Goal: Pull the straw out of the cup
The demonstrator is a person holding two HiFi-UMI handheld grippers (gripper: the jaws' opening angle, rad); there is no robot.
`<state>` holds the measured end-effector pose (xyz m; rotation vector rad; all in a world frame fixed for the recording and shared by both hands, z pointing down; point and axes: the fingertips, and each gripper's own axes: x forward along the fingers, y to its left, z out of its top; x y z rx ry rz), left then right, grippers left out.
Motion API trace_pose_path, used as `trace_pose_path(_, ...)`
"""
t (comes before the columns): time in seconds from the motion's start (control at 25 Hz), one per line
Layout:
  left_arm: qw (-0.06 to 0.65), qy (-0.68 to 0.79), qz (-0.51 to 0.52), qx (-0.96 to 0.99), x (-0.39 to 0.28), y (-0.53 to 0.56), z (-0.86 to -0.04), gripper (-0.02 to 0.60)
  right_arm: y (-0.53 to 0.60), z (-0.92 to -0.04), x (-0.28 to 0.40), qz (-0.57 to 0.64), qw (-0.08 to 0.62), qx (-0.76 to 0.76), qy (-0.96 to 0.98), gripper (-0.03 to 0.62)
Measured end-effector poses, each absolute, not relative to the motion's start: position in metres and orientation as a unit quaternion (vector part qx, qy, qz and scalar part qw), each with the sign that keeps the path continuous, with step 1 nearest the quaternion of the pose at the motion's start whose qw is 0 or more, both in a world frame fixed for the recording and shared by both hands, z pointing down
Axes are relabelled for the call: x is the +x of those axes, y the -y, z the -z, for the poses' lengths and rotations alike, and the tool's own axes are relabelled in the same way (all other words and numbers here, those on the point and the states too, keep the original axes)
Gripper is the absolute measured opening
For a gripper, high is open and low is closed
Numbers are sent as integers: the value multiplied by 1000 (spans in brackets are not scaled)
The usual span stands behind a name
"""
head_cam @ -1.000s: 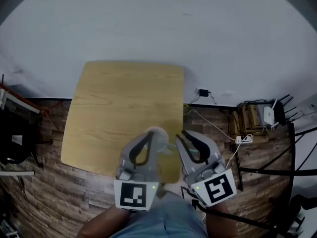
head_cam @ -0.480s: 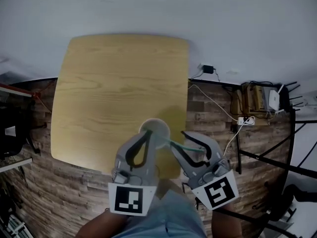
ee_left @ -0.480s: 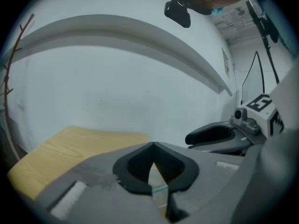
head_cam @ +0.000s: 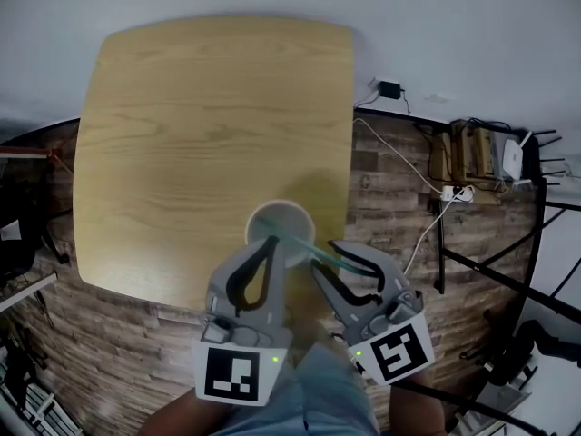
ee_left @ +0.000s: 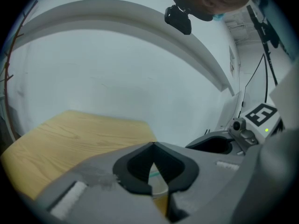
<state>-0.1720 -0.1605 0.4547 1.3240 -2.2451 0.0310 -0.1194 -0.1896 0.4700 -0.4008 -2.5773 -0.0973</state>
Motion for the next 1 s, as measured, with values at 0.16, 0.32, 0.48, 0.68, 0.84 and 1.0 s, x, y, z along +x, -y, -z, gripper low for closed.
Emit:
trace_pose_path(0.16,272,828,-14,491,-169,158,-461,20,188,-481,-116,34,270,-146,951,103)
trace_pose_path(0.32,272,831,-12,485,-172,155,-462,20,188,-485,-115,30,269,-140,952,57)
trace_pose_path(0.48,268,833,-13,484,-171,152,-461,20,187,-492,-111,24,277,-140,950,58)
trace_pose_path(0.68,266,835,-18,482,-170,147,-460,20,185,-489,-108,26,269,-140,953,41)
trace_pose_path(0.84,254,841,-16,478,-170,144,-451,20,184,-478,-106,25,259,-135,956,39)
trace_pose_path(1.0,233,848,-15,476,-172,140,-430,20,183,-456,-103,22,239,-126,963,38)
